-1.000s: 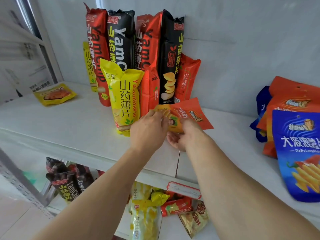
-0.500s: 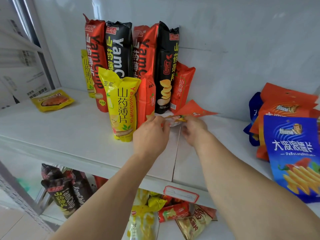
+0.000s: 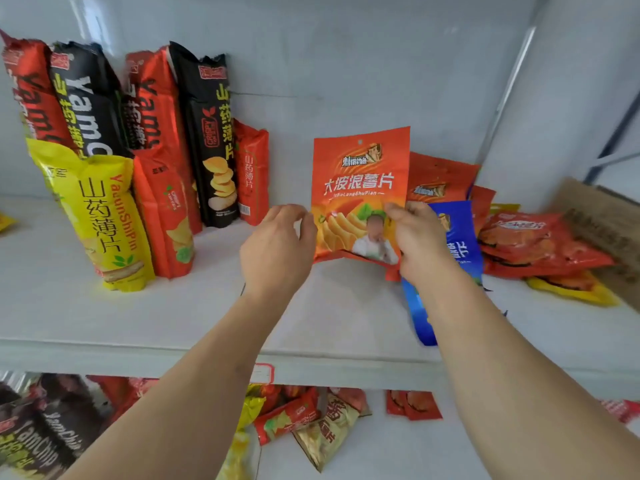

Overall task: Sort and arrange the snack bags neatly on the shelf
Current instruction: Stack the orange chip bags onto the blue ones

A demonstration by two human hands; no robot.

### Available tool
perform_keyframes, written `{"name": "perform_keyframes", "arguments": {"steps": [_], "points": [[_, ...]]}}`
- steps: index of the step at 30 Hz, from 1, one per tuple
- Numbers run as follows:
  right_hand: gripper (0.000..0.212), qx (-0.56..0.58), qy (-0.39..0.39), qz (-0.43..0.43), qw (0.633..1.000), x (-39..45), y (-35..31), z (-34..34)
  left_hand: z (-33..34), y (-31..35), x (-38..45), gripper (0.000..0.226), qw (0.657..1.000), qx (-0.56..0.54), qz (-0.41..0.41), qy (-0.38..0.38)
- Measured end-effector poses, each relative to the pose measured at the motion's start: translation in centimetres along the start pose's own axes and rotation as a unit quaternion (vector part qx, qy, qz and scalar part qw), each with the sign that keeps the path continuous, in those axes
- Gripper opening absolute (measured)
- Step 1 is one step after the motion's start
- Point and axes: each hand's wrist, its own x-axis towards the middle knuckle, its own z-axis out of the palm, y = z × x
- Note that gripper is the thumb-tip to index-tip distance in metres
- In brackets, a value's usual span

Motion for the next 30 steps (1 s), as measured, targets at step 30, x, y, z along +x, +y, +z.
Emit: {"name": "perform_keyframes", "arguments": {"steps": [30], "points": [[0.033,-0.173,0.021,-0.034,0.984,14.2,1.2,-10.2,14.0,11.3,-1.4,0.021,0.997,0.056,0.027,-0.039]]}}
